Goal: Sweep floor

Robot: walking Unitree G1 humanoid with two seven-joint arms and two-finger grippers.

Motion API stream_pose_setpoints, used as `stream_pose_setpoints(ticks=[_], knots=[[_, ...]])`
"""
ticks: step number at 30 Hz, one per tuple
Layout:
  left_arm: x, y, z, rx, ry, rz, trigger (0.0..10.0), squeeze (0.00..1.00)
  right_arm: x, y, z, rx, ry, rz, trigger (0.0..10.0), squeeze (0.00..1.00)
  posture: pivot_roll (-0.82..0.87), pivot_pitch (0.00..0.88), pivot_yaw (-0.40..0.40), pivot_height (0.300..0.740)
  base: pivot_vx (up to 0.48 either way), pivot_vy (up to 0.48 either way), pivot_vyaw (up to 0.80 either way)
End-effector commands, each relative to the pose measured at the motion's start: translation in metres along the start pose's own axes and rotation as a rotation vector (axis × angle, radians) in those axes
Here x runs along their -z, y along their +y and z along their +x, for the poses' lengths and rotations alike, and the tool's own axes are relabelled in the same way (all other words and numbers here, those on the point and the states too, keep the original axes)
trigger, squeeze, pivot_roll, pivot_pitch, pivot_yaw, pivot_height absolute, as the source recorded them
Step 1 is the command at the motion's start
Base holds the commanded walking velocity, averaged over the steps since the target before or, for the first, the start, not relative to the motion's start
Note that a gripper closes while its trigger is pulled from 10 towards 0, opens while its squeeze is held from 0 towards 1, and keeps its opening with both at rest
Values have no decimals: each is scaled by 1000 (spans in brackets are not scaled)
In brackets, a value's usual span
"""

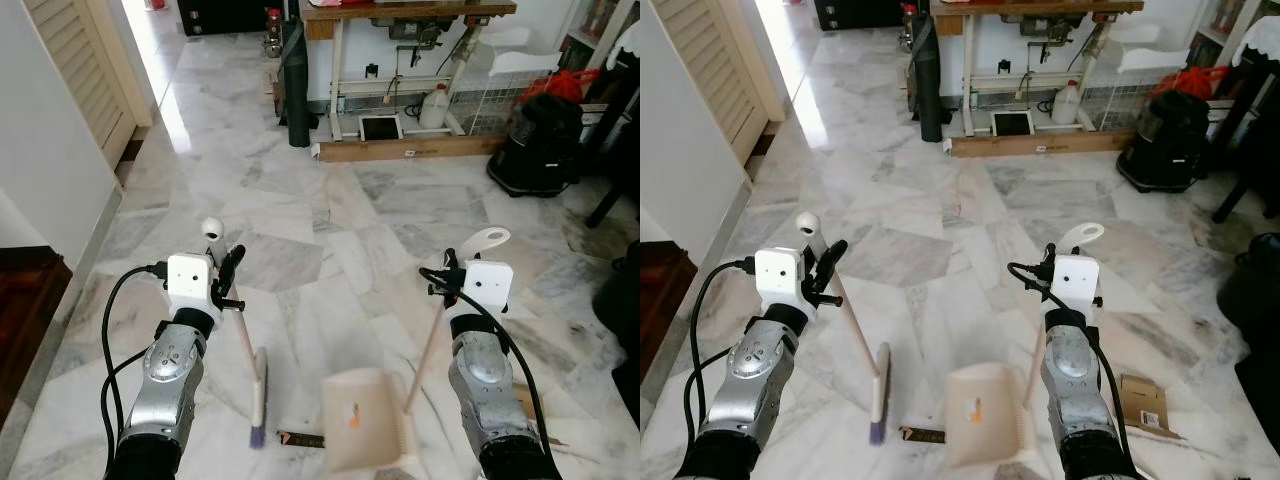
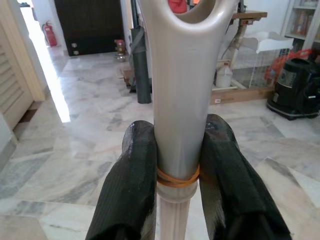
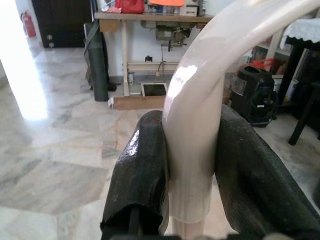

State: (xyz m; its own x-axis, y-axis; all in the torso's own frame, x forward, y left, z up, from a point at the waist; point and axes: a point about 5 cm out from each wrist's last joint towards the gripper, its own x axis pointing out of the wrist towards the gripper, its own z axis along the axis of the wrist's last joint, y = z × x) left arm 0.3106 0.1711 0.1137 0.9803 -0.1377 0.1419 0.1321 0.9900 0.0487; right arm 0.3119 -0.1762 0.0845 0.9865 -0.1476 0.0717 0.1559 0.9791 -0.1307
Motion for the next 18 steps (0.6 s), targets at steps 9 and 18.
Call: stream_pose_setpoints(ticks=[9, 18], knots=[[-3, 5, 0, -3, -11, 26, 10000, 0, 5, 2, 3, 5, 6, -31, 10000, 0, -33, 86, -3, 740, 0, 0, 0], [-2, 6, 0, -3, -9, 24, 10000, 0, 9, 11, 7, -23, 17, -54, 10000, 0, -36, 90, -3, 740, 0, 0, 0]])
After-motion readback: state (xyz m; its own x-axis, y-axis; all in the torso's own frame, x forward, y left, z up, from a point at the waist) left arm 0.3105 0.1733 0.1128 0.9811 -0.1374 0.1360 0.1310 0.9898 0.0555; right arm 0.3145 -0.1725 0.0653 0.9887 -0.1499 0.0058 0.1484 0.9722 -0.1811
